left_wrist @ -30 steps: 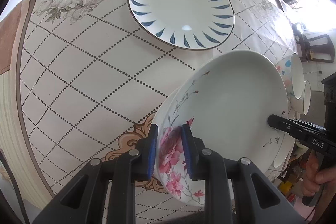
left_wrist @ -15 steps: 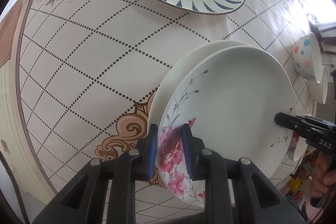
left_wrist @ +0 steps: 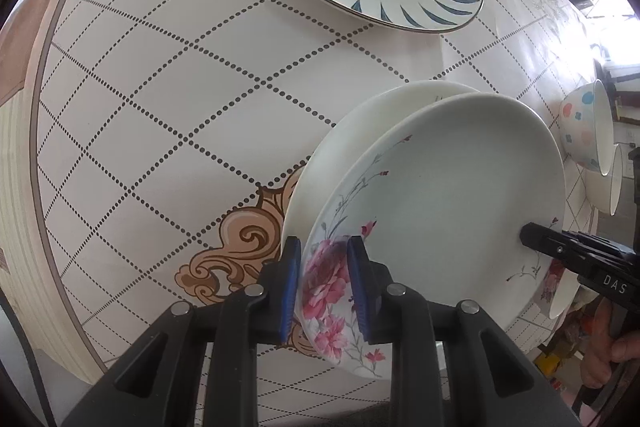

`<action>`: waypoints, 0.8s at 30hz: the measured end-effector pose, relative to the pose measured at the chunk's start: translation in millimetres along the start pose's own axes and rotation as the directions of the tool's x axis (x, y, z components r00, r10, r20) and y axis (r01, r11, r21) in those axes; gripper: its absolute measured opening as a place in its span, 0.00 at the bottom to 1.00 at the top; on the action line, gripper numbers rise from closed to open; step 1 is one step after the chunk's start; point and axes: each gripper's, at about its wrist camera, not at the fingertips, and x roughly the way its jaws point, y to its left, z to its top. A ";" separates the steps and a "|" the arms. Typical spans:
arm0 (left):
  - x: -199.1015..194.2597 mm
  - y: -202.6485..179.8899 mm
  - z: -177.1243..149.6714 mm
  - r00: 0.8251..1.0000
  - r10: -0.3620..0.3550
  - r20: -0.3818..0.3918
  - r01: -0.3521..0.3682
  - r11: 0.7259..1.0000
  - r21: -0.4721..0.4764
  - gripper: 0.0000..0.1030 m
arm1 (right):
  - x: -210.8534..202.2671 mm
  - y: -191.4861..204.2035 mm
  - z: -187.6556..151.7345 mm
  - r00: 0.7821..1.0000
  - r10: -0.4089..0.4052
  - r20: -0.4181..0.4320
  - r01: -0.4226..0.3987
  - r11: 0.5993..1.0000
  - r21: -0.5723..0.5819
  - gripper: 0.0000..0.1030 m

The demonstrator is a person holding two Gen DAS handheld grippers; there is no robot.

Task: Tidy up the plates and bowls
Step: 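Lower the pink-flower plate onto the grey-flower plate and open both grippers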

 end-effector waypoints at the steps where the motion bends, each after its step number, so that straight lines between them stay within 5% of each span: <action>1: -1.5 3.3 0.5 1.000 -0.008 -0.006 0.008 1.000 -0.007 0.23 | 0.4 -1.2 1.0 1.000 0.003 -0.005 -0.003 1.000 0.007 0.18; 9: -9.3 14.8 -1.3 0.999 -0.021 -0.034 0.019 0.999 -0.045 0.26 | 1.0 -0.2 5.8 0.999 0.027 -0.038 -0.026 0.999 0.043 0.30; 13: -7.6 26.4 -4.6 0.999 -0.029 -0.045 0.026 0.998 -0.061 0.27 | 0.0 8.6 6.3 0.998 0.033 -0.044 -0.032 0.999 0.034 0.51; 16: -3.6 32.6 -10.5 0.999 -0.024 -0.046 0.021 0.998 -0.062 0.29 | -4.7 17.8 5.5 0.998 -0.059 -0.024 0.059 0.998 -0.008 0.63; 24: -18.8 24.6 -22.5 1.000 -0.009 -0.024 0.008 0.998 -0.055 0.30 | -18.6 29.3 7.6 0.991 -0.137 0.008 0.137 0.990 -0.045 0.63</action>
